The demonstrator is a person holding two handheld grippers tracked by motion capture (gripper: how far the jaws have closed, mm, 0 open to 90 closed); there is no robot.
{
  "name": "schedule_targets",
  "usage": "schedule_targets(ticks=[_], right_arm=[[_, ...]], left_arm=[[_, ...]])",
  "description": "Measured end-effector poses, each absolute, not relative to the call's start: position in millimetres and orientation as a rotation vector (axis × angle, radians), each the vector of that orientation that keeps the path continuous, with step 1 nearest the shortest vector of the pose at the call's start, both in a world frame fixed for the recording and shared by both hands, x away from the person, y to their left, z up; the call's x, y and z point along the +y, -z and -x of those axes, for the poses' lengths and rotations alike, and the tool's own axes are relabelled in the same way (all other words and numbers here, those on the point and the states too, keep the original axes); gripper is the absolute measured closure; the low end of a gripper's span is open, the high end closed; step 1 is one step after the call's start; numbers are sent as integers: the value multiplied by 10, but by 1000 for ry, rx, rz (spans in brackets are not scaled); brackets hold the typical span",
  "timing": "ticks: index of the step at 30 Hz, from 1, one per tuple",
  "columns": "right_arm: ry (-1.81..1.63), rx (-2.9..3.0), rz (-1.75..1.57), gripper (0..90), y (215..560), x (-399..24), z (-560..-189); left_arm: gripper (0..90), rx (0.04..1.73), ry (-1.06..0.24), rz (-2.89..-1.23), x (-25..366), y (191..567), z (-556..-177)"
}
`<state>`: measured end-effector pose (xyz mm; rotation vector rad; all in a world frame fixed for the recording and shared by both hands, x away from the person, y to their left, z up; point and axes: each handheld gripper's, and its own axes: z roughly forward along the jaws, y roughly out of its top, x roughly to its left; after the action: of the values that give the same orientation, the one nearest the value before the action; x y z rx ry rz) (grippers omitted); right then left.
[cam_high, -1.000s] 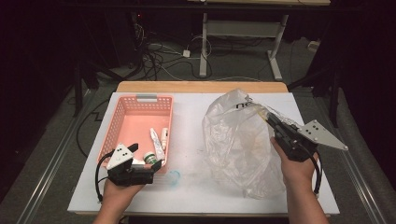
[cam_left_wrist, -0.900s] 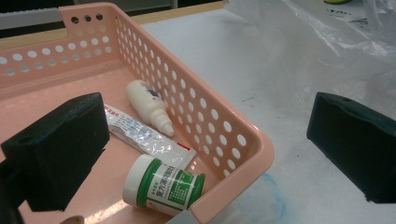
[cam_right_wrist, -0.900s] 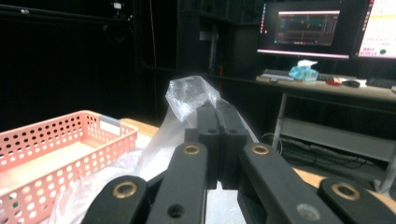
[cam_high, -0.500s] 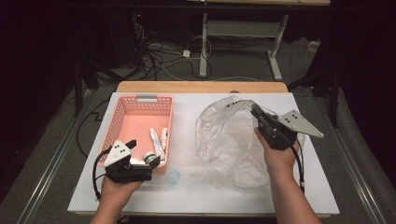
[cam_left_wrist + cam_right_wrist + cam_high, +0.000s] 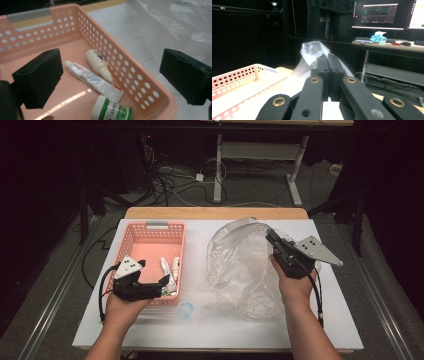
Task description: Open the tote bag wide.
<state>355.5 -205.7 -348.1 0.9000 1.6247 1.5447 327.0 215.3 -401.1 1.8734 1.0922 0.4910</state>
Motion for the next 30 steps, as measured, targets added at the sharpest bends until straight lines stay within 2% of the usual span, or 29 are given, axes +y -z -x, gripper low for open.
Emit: schedule_targets(ticks=[4,9,16,30], right_arm=[[-1539,1619,-894,900,3474,-2068,-3503],[-1533,1615,-892,900,3470,-2095,-3469],[-1510,1622,-900,900,3499,-2175,-3443],[-1503,1710,-884,900,3671,-2274,-3417]], left_arm=[[52,1166,-444,-1906,2182,4039,-3510],[149,1234,-428,-1957,2171,4006,-3767],[166,1368,-324,-2029,2163,4100,-4128],[276,1549,-130,-2183,2058,4390,-4466]])
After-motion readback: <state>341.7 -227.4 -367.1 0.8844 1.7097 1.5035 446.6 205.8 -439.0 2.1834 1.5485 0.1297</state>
